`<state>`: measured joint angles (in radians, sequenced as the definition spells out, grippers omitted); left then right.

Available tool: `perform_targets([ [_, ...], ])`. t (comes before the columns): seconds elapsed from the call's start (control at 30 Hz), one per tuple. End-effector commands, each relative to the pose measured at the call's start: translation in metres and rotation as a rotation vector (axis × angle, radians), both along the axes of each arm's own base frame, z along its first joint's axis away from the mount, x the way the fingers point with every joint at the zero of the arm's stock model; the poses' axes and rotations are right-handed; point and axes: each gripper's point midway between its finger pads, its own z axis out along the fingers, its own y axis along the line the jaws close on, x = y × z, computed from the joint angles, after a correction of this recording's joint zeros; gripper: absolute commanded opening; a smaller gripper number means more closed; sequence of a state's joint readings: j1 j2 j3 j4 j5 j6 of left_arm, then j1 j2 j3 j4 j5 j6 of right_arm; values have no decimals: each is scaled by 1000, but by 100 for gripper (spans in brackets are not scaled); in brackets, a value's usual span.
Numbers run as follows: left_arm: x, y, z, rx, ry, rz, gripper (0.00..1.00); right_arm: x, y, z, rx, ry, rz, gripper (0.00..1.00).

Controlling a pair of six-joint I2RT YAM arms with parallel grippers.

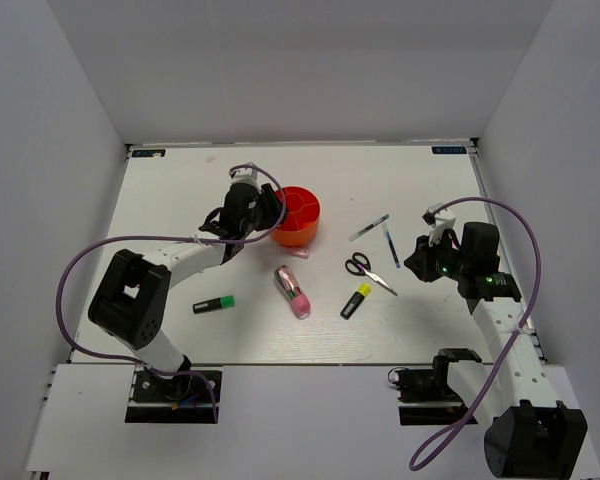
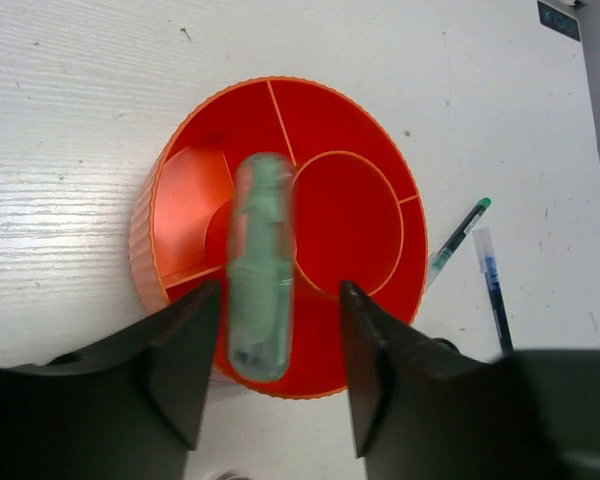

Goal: Sort the stationery into containers
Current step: Place the stationery in the storage box, then pick up the stationery from the center of the board.

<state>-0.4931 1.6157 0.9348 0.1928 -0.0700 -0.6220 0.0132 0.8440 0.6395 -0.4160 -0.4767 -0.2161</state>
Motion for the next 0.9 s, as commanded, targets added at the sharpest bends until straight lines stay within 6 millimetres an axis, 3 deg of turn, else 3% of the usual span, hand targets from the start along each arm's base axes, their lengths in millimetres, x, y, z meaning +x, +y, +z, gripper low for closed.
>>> perform_targets([
  [0.0, 1, -1, 10, 4, -19, -3, 64, 5, 2, 14, 10, -43, 15, 22],
  [0.1, 4, -2, 24, -2, -43, -10, 70, 4, 5, 14, 9, -44, 26, 33],
  [0.23, 3, -5, 47, 8, -86, -37, 71, 5, 3, 15, 9, -48, 21, 34],
  [0.3, -2, -6, 59, 20, -110, -55, 59, 4, 3, 14, 10, -43, 25, 34],
  [0.33, -6, -5, 69, 40, -136, -76, 47, 4, 3, 14, 11, -46, 27, 28],
  [0.37, -11, -5, 72, 54, -143, -89, 7, 4, 4, 14, 11, -48, 35, 20],
  [0.4, -29, 5, 76, 88, -101, -97, 0, 3, 4, 13, 7, -49, 40, 9],
  [0.43, -36, 9, 78, 135, -90, -115, 0, 2, 4, 12, 5, -49, 43, 0],
  [0.47, -44, 11, 83, 161, -78, -131, 0, 1, 6, 13, 4, -55, 53, 0],
  [0.5, -76, 33, 58, 256, 78, -138, 0, 0, 6, 10, 1, -54, 62, 0],
  [0.53, -82, 41, 62, 309, 90, -156, 0, 0, 7, 11, 5, -60, 74, 1],
  [0.57, -92, 48, 56, 350, 130, -168, 7, -2, 11, 9, 18, -46, 96, 22],
  [0.6, -120, 74, 37, 457, 255, -169, 46, -4, 13, 9, 20, -45, 121, 46],
  [0.63, -131, 83, 24, 492, 300, -174, 63, -7, 16, 8, 27, -26, 140, 64],
  [0.67, -142, 87, 21, 504, 312, -193, 70, -10, 17, 6, 30, -11, 159, 81],
  [0.7, -145, 88, 17, 488, 319, -187, 74, -11, 21, 4, 42, 5, 185, 81],
  [0.73, -161, 96, 0, 481, 354, -173, 74, -8, 22, 6, 44, -1, 185, 75],
  [0.77, -158, 89, -2, 429, 328, -165, 69, -6, 23, 6, 48, -2, 182, 38],
  [0.8, -166, 85, -16, 341, 377, -109, 59, 0, 20, 2, 45, 19, 143, 14],
  [0.83, -159, 78, -9, 266, 308, -83, 28, 4, 20, 2, 49, 21, 126, 0],
  [0.87, -157, 78, -10, 214, 312, -26, 15, 14, 21, 6, 45, -19, 121, 0],
])
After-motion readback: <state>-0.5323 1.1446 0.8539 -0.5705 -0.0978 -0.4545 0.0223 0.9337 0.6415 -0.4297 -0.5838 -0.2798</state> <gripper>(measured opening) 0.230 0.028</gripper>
